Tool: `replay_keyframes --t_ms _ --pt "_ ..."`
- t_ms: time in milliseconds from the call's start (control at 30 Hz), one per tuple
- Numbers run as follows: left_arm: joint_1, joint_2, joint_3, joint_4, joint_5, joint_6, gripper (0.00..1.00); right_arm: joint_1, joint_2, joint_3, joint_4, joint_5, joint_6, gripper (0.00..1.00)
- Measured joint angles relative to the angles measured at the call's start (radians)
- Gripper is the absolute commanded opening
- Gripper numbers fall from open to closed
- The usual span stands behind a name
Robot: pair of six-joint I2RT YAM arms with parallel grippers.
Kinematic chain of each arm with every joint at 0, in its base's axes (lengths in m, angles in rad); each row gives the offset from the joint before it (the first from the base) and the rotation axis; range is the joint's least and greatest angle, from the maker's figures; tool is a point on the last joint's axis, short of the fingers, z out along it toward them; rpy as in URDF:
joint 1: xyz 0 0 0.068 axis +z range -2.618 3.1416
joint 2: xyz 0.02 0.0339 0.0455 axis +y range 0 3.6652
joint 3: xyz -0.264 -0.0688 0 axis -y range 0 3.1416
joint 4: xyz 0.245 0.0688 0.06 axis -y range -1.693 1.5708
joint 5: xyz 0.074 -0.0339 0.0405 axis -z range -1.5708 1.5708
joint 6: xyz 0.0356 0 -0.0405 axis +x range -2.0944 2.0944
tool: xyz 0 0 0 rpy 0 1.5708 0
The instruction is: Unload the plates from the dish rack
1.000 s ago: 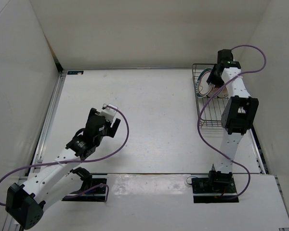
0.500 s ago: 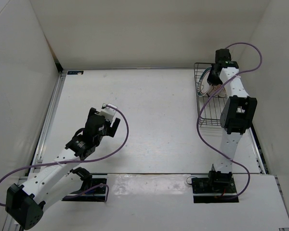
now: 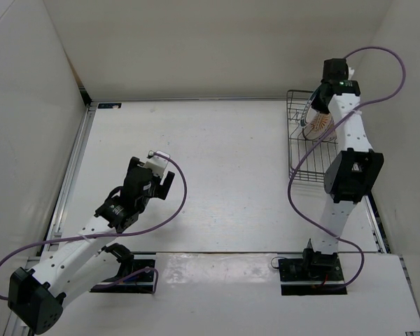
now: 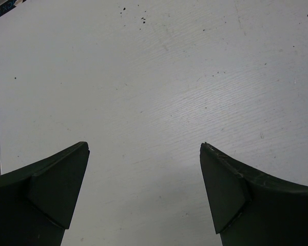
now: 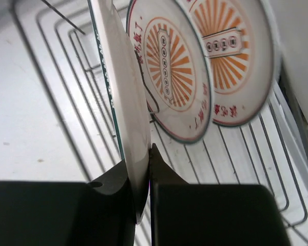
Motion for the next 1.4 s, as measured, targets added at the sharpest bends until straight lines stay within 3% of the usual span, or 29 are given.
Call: replay_keyframes --t_ms 100,167,267,367,567,767,800,867,900,1033,1167,1400 --pt "0.000 0.000 0.000 -0.002 0.000 0.000 1.00 0.014 -0.110 -0.026 -0.012 0.025 0.061 0.00" --pt "0.000 0.000 0.000 -0.005 0.000 -0.001 1.00 0.048 -0.257 -0.169 0.061 0.016 0.090 0.00" --pt "0.000 0.000 0.000 -0.007 0.000 -0.007 1.00 0.138 -0.505 -0.417 0.134 -0.077 0.122 0.00" --pt "0.000 -0.002 0.000 -0.007 0.001 -0.018 1.00 0.239 -0.608 -0.523 0.147 -0.254 0.148 0.00" --pt "0.000 0.004 0.011 -0.023 0.001 -0.050 1.00 0.424 -0.513 -0.705 0.216 -0.513 0.173 0.00" --pt "0.000 0.013 0.021 -0.031 0.001 -0.068 1.00 0.514 -0.446 -0.930 0.255 -0.674 0.222 0.00" --pt "0.000 0.014 0.021 -0.031 0.001 -0.071 1.00 0.525 -0.443 -0.951 0.269 -0.689 0.234 0.11" --pt "0.000 0.019 0.021 -0.033 0.002 -0.078 1.00 0.543 -0.432 -0.977 0.304 -0.723 0.255 0.13" --pt "0.000 0.026 0.024 -0.036 0.002 -0.079 1.00 0.549 -0.423 -0.983 0.320 -0.736 0.266 0.20" --pt "0.000 0.070 0.043 -0.056 0.006 -0.088 1.00 0.558 -0.410 -1.016 0.381 -0.761 0.290 0.24" --pt "0.000 0.078 0.047 -0.066 0.008 -0.092 1.00 0.558 -0.409 -1.006 0.360 -0.752 0.291 0.49" --pt "0.000 0.081 0.054 -0.078 0.016 -0.102 1.00 0.559 -0.402 -0.962 0.294 -0.708 0.275 0.49"
